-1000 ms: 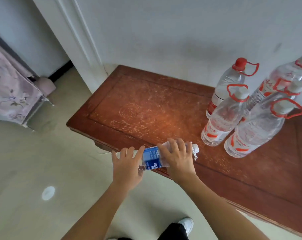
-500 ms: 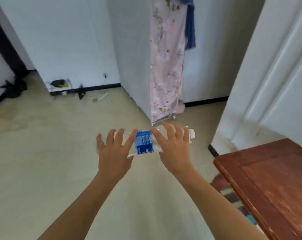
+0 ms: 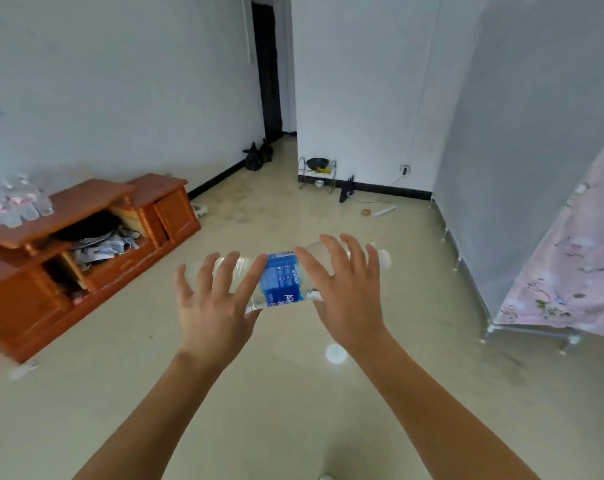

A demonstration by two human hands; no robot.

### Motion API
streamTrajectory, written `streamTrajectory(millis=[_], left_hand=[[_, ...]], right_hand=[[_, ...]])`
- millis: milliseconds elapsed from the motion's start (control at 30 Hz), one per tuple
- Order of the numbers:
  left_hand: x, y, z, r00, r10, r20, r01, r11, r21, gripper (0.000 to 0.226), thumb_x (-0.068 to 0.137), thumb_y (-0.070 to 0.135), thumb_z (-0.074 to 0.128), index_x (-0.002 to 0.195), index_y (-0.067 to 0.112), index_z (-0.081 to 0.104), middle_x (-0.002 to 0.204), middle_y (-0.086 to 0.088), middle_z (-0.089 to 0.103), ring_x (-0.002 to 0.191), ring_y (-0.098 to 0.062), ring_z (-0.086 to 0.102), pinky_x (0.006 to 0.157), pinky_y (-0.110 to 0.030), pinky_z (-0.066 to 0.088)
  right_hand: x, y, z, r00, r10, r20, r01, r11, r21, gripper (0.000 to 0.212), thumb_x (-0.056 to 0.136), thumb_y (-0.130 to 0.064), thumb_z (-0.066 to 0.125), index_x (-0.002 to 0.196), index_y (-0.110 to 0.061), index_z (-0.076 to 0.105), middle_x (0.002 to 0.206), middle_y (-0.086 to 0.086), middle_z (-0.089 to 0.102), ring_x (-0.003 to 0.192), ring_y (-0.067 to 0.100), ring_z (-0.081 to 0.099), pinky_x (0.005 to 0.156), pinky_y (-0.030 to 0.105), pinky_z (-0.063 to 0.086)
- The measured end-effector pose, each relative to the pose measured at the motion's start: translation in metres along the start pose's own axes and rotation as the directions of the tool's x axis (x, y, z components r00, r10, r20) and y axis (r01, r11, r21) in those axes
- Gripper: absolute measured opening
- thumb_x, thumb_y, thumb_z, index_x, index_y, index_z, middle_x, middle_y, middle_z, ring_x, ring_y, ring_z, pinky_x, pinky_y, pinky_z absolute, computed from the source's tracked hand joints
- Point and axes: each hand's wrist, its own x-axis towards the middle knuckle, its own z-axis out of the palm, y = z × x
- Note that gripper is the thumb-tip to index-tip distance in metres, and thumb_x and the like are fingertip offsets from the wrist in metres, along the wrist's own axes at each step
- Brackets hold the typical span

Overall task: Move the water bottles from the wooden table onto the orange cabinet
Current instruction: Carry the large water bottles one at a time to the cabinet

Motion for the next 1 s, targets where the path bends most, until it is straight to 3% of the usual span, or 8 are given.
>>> streamTrajectory(millis=[333, 667, 833, 1000], left_hand=[[0.139, -0.134, 0.107, 0.984, -0.179, 0.008, 0.174, 0.967, 0.185, 0.086, 0.071, 0.046, 0.085, 0.146, 0.026, 0.046, 0.139, -0.011, 0.054, 0.13, -0.037, 0.049, 0.106, -0.067, 0.028], [0.134, -0.371, 0.199, 0.912, -0.407, -0.06, 0.399, 0.84, 0.367, 0.085, 0.066, 0.041, 0.09, 0.14, 0.022, 0.052, 0.134, -0.01, 0.057, 0.125, -0.035, 0.053, 0.105, -0.067, 0.029], [0.152, -0.486, 0.232, 0.902, -0.426, -0.064, 0.416, 0.822, 0.389, 0.086, 0.063, 0.04, 0.091, 0.139, 0.022, 0.055, 0.132, -0.01, 0.058, 0.124, -0.036, 0.054, 0.104, -0.067, 0.03], [0.19, -0.587, 0.279, 0.907, -0.414, -0.077, 0.411, 0.834, 0.367, 0.086, 0.063, 0.043, 0.092, 0.137, 0.017, 0.056, 0.133, -0.009, 0.057, 0.126, -0.035, 0.053, 0.105, -0.066, 0.03]], right_hand=[[0.228, -0.02, 0.154, 0.986, -0.16, -0.048, 0.166, 0.967, 0.191, 0.082, 0.072, -0.027, 0.089, 0.144, -0.03, 0.05, 0.144, 0.012, 0.049, 0.135, 0.038, 0.043, 0.109, 0.062, 0.035], [0.401, -0.219, 0.321, 0.894, -0.432, -0.118, 0.446, 0.833, 0.328, 0.089, 0.068, -0.027, 0.092, 0.146, -0.028, 0.049, 0.144, 0.013, 0.05, 0.134, 0.039, 0.045, 0.108, 0.063, 0.036], [0.476, -0.309, 0.382, 0.884, -0.451, -0.122, 0.464, 0.812, 0.353, 0.09, 0.067, -0.027, 0.093, 0.145, -0.028, 0.049, 0.143, 0.013, 0.051, 0.134, 0.039, 0.046, 0.107, 0.063, 0.038], [0.552, -0.362, 0.433, 0.902, -0.403, -0.153, 0.431, 0.836, 0.34, 0.077, 0.072, -0.034, 0.086, 0.142, -0.026, 0.056, 0.141, 0.014, 0.054, 0.133, 0.038, 0.047, 0.108, 0.058, 0.035]])
